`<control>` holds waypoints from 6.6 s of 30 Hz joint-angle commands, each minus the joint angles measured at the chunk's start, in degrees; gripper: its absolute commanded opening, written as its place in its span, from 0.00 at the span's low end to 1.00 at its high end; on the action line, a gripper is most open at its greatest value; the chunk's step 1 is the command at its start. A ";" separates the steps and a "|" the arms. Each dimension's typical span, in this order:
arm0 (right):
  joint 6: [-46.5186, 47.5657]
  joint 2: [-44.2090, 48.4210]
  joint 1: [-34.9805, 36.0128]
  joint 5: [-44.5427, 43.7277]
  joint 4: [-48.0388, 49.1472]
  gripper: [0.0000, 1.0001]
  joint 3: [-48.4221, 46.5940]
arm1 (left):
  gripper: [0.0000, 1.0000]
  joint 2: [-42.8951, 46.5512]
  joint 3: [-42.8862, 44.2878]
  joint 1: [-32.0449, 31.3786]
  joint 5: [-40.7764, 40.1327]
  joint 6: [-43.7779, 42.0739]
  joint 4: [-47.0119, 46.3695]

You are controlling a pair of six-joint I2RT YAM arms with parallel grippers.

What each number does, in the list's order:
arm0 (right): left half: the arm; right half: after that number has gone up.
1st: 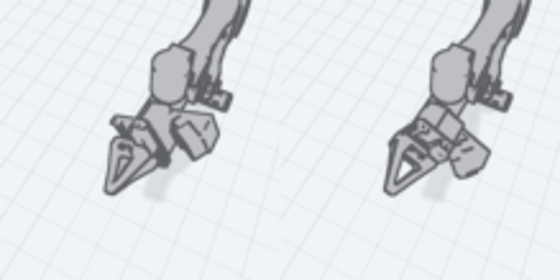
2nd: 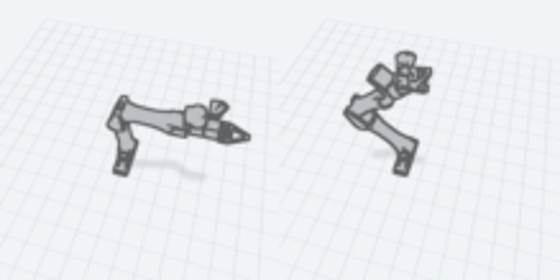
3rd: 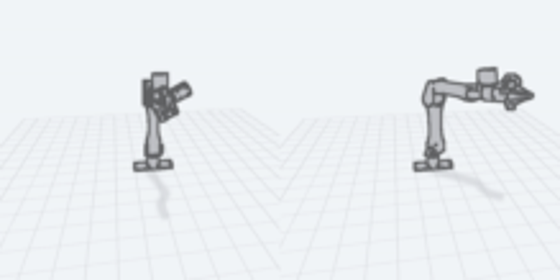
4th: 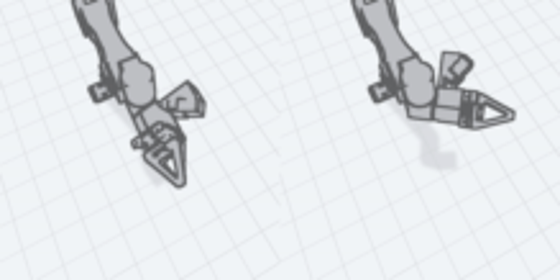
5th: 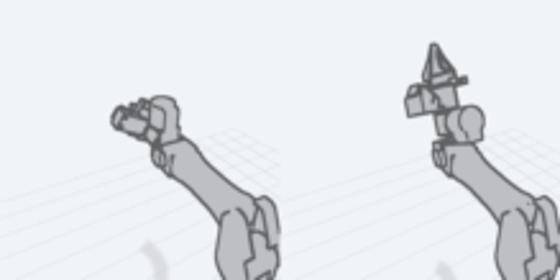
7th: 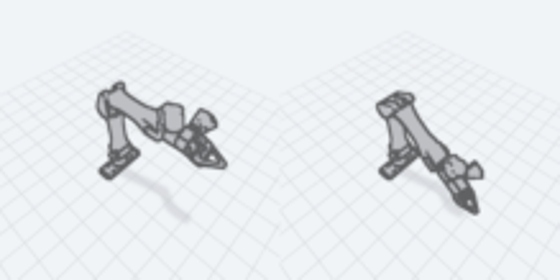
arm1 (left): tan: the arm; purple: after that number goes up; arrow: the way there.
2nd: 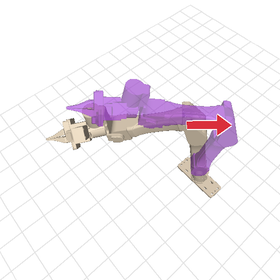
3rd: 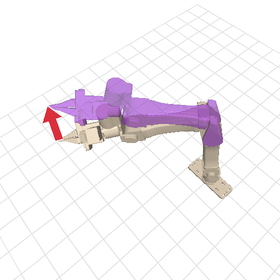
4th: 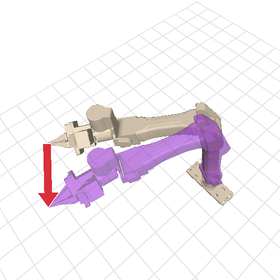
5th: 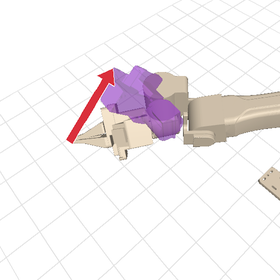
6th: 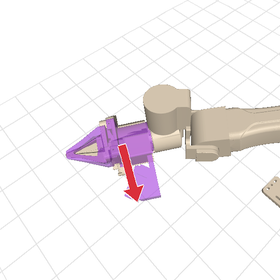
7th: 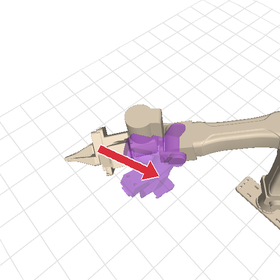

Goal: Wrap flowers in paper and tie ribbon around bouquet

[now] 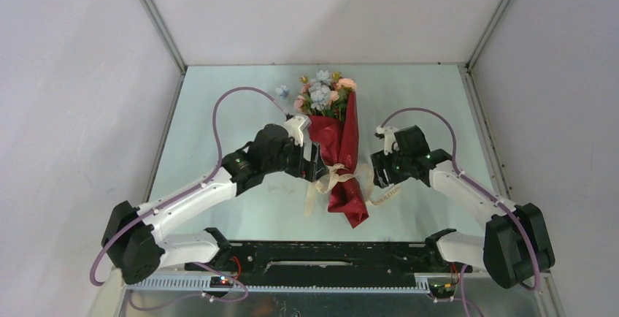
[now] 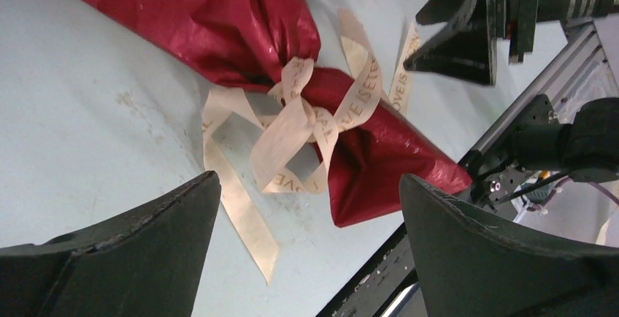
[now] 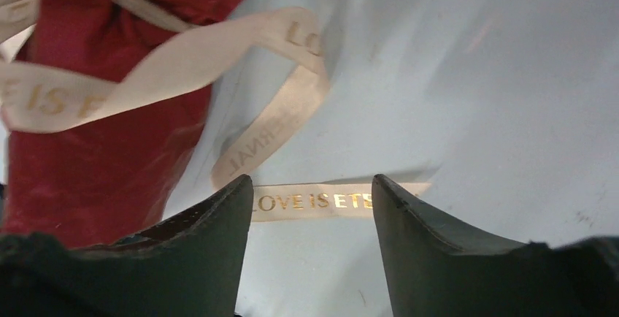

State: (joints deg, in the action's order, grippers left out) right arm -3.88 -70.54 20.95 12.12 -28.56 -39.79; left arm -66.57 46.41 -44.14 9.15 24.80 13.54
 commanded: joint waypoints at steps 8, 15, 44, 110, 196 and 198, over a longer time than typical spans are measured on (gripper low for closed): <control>37.09 5.40 7.43 17.59 11.16 0.68 -2.75 | 0.85 -17.07 15.62 2.26 6.47 -6.76 3.25; 48.04 -1.06 3.62 30.56 6.43 0.62 -6.51 | 0.64 -25.62 20.33 2.32 8.60 -8.85 5.91; 63.52 -21.69 -3.69 40.20 -13.68 0.56 -21.35 | 0.06 -32.95 22.73 2.45 16.44 -6.30 2.89; 9.45 -0.43 10.90 13.19 10.11 0.00 -4.40 | 0.17 -27.21 15.06 3.94 17.39 2.56 -6.63; -10.02 -8.86 14.15 8.90 38.73 0.00 3.14 | 0.46 -23.59 10.34 12.48 10.19 5.09 -5.65; -9.98 -9.18 14.12 8.89 38.83 0.00 3.14 | 0.41 -25.40 10.87 12.11 13.45 4.50 -6.74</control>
State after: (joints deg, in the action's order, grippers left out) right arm -14.81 -80.14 34.72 22.02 8.99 -36.42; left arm -89.47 55.16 -31.53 21.19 31.97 5.56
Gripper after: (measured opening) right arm 0.007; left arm 0.446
